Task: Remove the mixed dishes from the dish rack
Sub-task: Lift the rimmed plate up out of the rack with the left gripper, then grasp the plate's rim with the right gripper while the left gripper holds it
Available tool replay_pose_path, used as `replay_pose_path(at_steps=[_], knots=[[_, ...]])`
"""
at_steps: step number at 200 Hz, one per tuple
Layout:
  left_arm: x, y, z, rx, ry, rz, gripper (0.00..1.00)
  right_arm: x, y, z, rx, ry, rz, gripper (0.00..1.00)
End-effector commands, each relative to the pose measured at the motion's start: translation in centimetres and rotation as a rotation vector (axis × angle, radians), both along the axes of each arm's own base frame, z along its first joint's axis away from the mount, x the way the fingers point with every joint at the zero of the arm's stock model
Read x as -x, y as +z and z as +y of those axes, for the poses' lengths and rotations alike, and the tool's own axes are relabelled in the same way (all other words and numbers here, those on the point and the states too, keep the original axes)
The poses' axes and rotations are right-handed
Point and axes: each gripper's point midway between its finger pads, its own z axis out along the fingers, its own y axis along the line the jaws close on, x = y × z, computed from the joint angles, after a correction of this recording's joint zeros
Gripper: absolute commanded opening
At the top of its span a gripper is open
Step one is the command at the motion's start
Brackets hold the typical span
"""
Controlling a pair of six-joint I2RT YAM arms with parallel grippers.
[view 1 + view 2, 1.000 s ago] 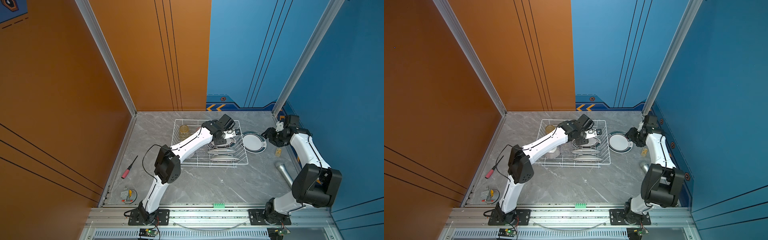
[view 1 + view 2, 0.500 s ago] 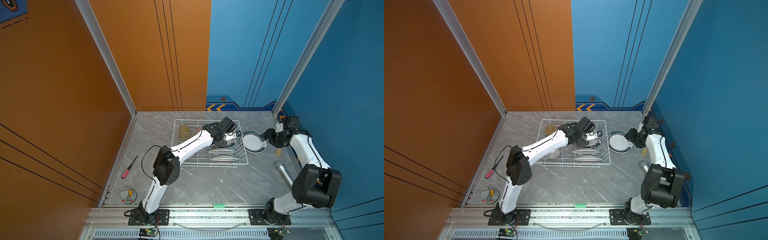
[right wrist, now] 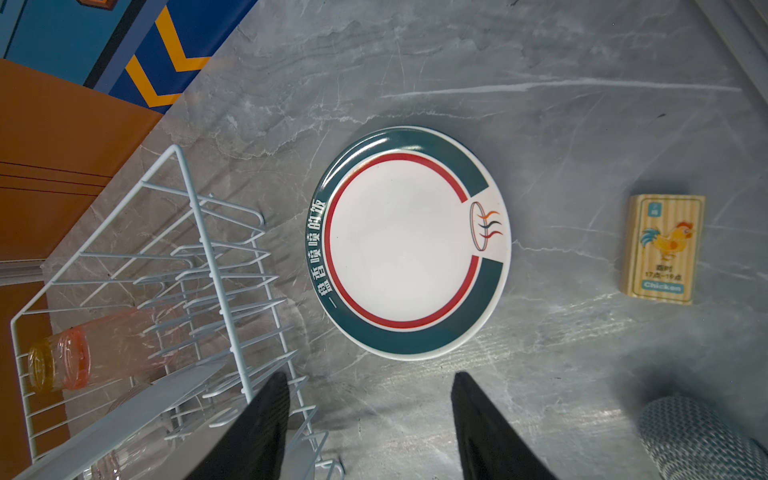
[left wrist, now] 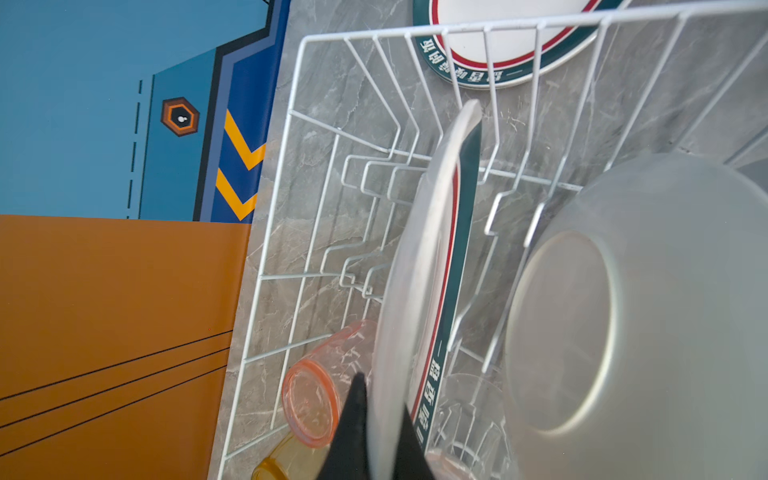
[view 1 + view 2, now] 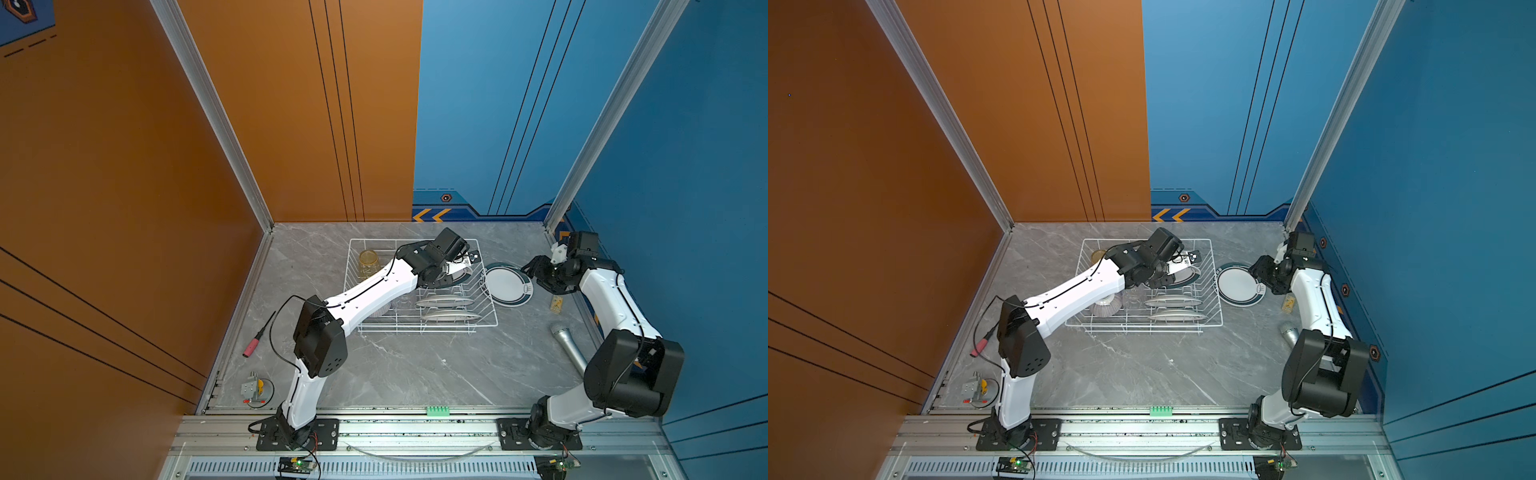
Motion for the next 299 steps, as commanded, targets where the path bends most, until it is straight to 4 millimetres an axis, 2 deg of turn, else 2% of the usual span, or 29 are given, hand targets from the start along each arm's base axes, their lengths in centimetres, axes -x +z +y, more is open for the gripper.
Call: replay_pose_path(at_steps=[1,40,73,99,128,160,204,267,295,299], knots=[[-1.5,6.2,1.2,0.133,0.096,-0.136,0.0,-0.3,1.5,0.7,0.0,0.025,-0.049,0.61],[-1.2,9.4,2.3,0.232,0.132,-0.151,0.0,-0.7,2.7,1.6,-0.026,0.061,-0.104,0.61],[-1.2,12.2,3.8,0.39,0.179,-0.11,0.0,-1.3,5.2,3.5,-0.072,0.137,-0.24,0.6],[-1.2,13.7,5.1,0.509,0.217,-0.048,0.0,-1.4,7.4,5.7,-0.114,0.226,-0.355,0.58],[-1.0,14.7,5.6,0.683,0.22,0.086,0.0,-1.0,10.0,9.3,-0.22,0.372,-0.482,0.57],[-0.1,15.4,5.2,0.824,0.176,0.248,0.0,-0.3,12.1,13.0,-0.342,0.509,-0.569,0.55],[0.3,15.7,4.5,0.99,0.133,0.475,0.0,-0.4,13.0,16.5,-0.486,0.593,-0.608,0.53],[-0.5,14.7,3.6,1.17,0.102,0.661,0.0,-0.2,13.7,19.5,-0.558,0.664,-0.628,0.51],[-1.0,14.3,2.9,1.246,0.081,0.723,0.0,-0.3,13.8,20.2,-0.582,0.671,-0.633,0.44],[-1.2,14.8,2.7,1.267,0.061,0.714,0.0,-0.4,13.8,20.2,-0.585,0.667,-0.632,0.42]])
